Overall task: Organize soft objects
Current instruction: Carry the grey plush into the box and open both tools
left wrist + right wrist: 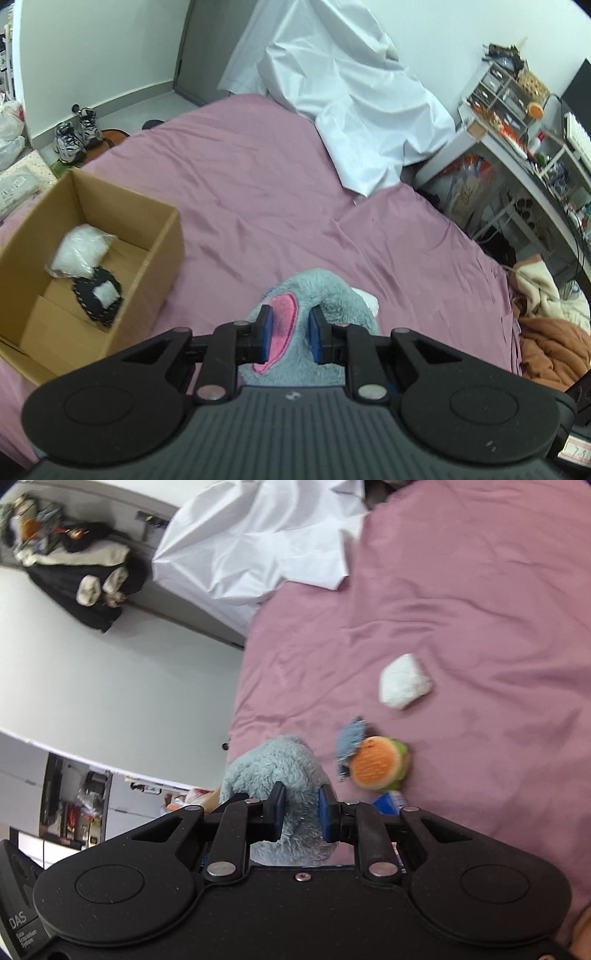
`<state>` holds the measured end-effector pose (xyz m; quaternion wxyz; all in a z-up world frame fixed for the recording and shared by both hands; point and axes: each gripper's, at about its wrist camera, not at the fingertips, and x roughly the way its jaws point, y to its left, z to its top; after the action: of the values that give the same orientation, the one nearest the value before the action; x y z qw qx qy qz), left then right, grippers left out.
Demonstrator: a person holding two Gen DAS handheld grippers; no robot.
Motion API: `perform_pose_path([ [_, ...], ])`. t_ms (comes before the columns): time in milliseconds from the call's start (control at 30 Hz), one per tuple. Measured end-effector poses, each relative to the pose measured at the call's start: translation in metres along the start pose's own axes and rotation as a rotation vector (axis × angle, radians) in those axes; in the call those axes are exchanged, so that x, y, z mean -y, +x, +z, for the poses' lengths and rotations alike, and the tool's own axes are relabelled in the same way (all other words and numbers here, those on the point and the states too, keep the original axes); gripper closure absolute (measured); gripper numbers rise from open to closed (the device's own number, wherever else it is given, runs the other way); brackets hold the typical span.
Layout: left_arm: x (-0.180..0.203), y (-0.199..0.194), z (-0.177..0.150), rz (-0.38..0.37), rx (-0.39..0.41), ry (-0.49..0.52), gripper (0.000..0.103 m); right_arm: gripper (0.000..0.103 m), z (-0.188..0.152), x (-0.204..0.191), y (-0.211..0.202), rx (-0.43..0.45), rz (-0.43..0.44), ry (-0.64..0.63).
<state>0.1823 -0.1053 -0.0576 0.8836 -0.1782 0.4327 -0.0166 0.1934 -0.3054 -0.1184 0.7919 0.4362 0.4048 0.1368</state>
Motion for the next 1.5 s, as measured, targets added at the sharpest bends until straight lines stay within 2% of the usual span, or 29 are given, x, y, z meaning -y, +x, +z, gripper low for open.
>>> perform_pose_path([
  [700, -0.072, -0.049, 0.023, 0.018, 0.093, -0.078, 0.084, 0.085, -0.04, -0.075, 0.026, 0.013, 0.082, -0.218],
  [1333, -0.137, -0.056, 0.033, 0.026, 0.104, -0.162, 0.085, 0.084, -0.072, -0.107, 0.066, -0.03, 0.117, -0.297],
  [1500, -0.156, -0.055, 0.034, 0.04, 0.097, -0.183, 0.085, 0.079, -0.079, -0.112, 0.079, -0.074, 0.122, -0.296],
])
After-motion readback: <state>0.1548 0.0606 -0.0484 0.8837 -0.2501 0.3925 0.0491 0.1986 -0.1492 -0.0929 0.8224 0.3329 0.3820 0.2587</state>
